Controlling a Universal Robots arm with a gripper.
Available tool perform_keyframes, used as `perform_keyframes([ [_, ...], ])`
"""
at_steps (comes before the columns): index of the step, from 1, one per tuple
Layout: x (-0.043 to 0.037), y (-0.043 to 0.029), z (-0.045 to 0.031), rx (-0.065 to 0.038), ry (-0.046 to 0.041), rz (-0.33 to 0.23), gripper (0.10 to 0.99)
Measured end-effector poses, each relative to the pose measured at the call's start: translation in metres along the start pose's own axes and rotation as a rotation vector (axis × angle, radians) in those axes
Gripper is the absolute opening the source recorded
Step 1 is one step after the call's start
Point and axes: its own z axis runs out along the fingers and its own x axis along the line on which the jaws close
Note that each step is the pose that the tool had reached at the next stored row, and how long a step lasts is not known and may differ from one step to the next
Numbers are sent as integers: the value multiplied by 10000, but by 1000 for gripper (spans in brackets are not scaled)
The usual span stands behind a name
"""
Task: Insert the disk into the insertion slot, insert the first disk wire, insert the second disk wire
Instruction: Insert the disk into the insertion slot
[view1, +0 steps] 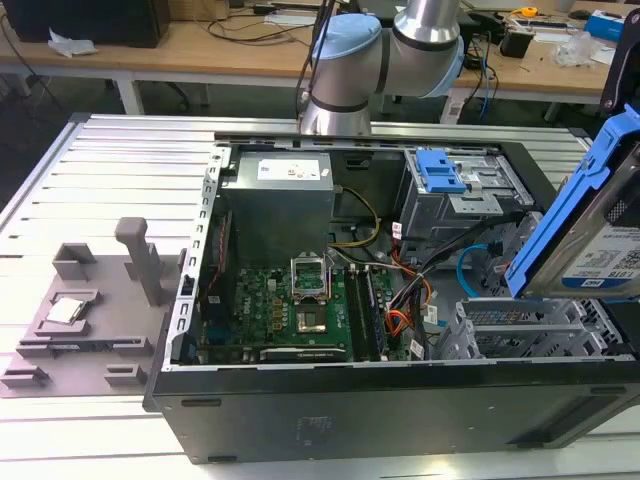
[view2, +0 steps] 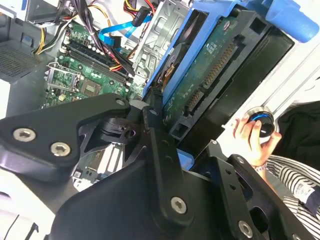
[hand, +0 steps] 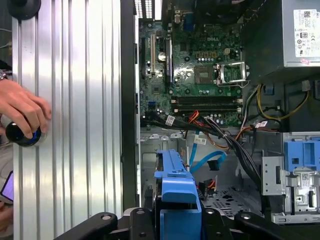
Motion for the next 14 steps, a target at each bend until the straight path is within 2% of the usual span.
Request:
perform_keyframes([
  [8, -1, -5, 125, 0, 1, 0, 365],
  [14, -1, -3, 164, 0, 1, 0, 365],
])
